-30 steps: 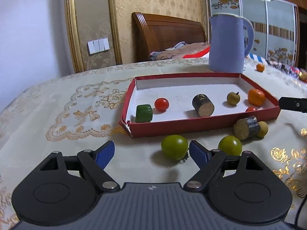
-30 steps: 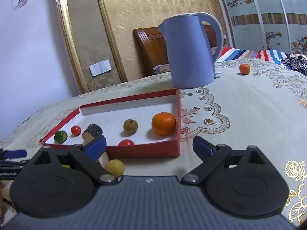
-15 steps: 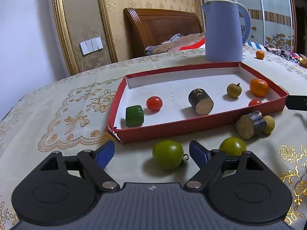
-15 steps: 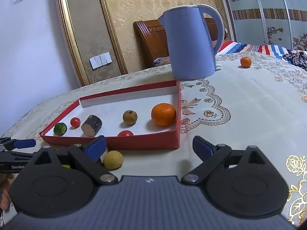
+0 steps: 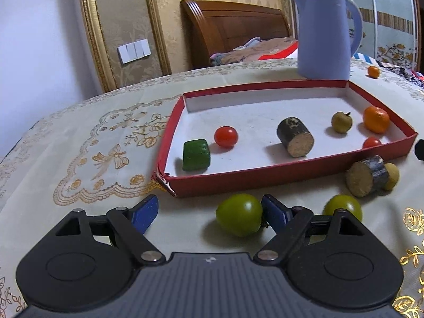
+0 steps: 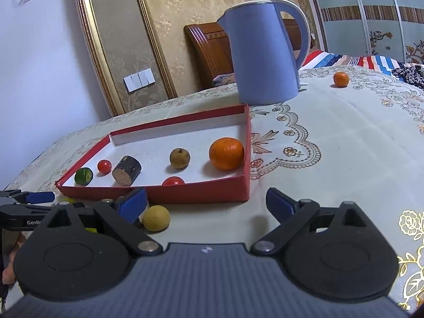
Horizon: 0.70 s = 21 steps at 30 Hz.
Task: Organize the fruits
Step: 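Withdraw both open grippers from the tray toward the fruits on the table, then close the left gripper around the green tomato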
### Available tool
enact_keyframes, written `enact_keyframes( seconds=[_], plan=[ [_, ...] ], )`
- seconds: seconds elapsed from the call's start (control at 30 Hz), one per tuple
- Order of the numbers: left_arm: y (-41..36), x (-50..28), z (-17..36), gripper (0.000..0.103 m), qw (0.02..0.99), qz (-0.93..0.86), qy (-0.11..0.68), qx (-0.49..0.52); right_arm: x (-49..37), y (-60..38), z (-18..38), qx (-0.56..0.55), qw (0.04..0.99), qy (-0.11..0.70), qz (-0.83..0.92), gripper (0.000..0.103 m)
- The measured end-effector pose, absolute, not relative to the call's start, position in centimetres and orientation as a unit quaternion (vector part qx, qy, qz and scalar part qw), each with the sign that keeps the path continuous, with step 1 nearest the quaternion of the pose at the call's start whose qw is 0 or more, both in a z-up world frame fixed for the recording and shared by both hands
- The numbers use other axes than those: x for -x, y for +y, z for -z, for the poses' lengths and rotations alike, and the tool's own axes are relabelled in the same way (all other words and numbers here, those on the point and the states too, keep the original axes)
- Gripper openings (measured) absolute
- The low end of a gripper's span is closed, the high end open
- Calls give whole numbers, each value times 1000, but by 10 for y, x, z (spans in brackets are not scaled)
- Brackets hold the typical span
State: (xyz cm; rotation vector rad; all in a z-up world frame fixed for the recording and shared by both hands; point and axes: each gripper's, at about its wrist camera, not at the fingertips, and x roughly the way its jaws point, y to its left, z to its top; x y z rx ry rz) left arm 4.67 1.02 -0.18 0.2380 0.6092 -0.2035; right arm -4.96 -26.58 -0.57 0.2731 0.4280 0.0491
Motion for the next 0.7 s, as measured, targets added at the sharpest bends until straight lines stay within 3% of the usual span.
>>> enact_keyframes(
  seconds=[0.43, 0.5, 0.53, 0.7],
  plan=[
    [15, -51, 4, 85, 940, 109, 306, -100, 49, -265, 6, -132, 967, 218, -18, 96],
    [17, -50, 4, 76, 940, 111, 306, -96, 48, -265, 7, -131, 967, 218, -18, 96],
    [17, -51, 4, 66, 940, 113, 306, -95, 48, -265, 7, -131, 967, 217, -18, 96],
    [17, -49, 4, 49, 939, 133, 305, -87, 51, -264, 5, -126, 969, 210, -20, 94]
  ],
)
